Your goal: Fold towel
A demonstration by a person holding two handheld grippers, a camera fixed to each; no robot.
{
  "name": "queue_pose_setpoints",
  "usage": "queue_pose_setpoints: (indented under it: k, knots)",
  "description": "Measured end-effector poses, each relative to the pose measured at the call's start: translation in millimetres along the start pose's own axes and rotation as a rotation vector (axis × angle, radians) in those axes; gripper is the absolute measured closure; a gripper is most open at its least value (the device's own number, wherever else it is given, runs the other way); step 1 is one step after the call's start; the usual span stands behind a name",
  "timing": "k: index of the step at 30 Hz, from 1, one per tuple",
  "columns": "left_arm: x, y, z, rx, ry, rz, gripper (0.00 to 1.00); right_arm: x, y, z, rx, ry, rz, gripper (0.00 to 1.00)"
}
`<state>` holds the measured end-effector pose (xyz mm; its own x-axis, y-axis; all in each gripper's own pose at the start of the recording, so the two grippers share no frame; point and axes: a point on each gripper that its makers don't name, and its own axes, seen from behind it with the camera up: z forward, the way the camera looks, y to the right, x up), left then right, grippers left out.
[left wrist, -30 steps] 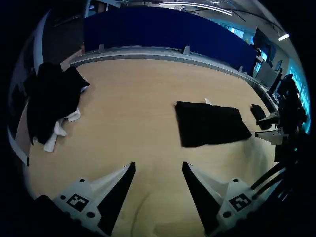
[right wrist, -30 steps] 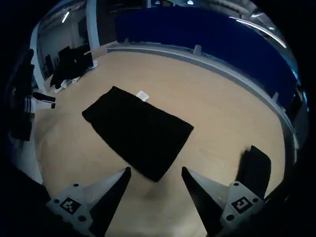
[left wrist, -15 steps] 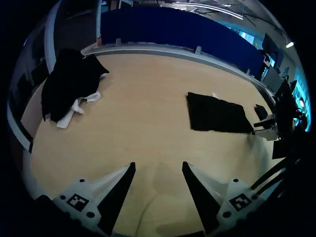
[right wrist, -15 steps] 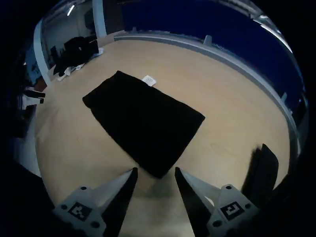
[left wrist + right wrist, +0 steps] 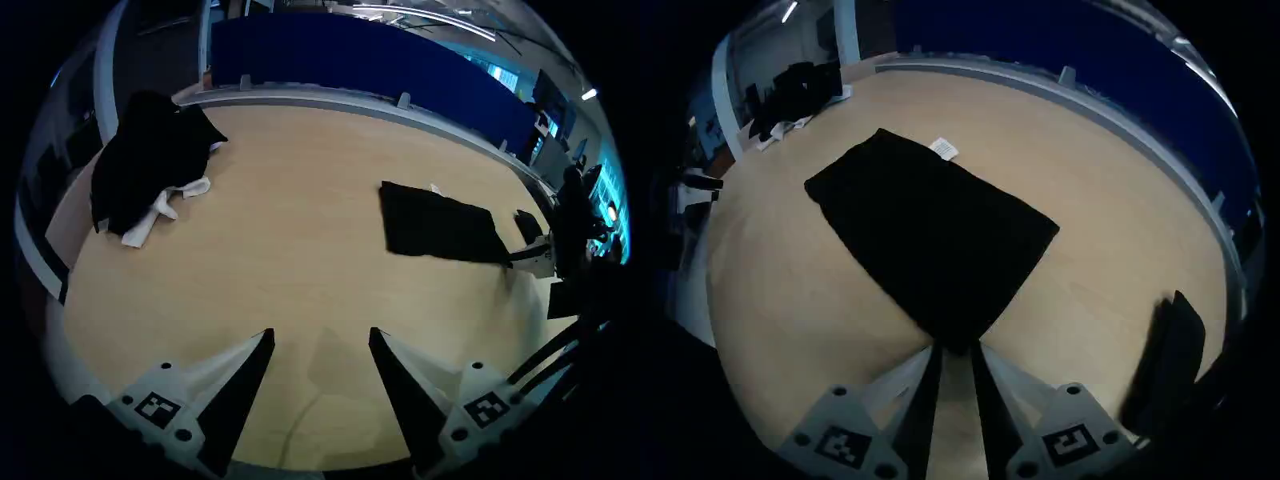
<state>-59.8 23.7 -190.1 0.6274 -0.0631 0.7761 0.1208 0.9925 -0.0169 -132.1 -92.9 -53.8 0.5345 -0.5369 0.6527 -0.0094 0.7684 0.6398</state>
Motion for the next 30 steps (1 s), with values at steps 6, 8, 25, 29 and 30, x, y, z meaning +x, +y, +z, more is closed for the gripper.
queue_pose_setpoints:
  k: [6, 8, 25, 29, 30]
  knots:
    - [-6.6, 1.1, -1.5, -0.002, -0.011, -0.013, 0.13, -0.5, 2.1, 1.4, -0.013, -0.004, -0.002, 0.83]
    - [-7.7, 1.3, -1.4, -0.003, -0.012, -0.015, 0.13, -0.7, 1.7, 2.0, -0.013, -0.006, 0.000, 0.84]
    - [-5.9, 3.2, -6.2, -0.014, -0.007, -0.018, 0.13, 29.7, 3.5, -19.5, -0.040, 0.056, -0.022, 0.87]
    - [-3.9, 3.3, -7.5, -0.018, -0.003, -0.019, 0.12, 51.7, 4.2, -29.5, -0.052, 0.090, -0.044, 0.87]
    - [-3.3, 3.3, -7.7, -0.018, -0.001, -0.020, 0.13, 57.5, 4.2, -31.8, -0.054, 0.099, -0.050, 0.87]
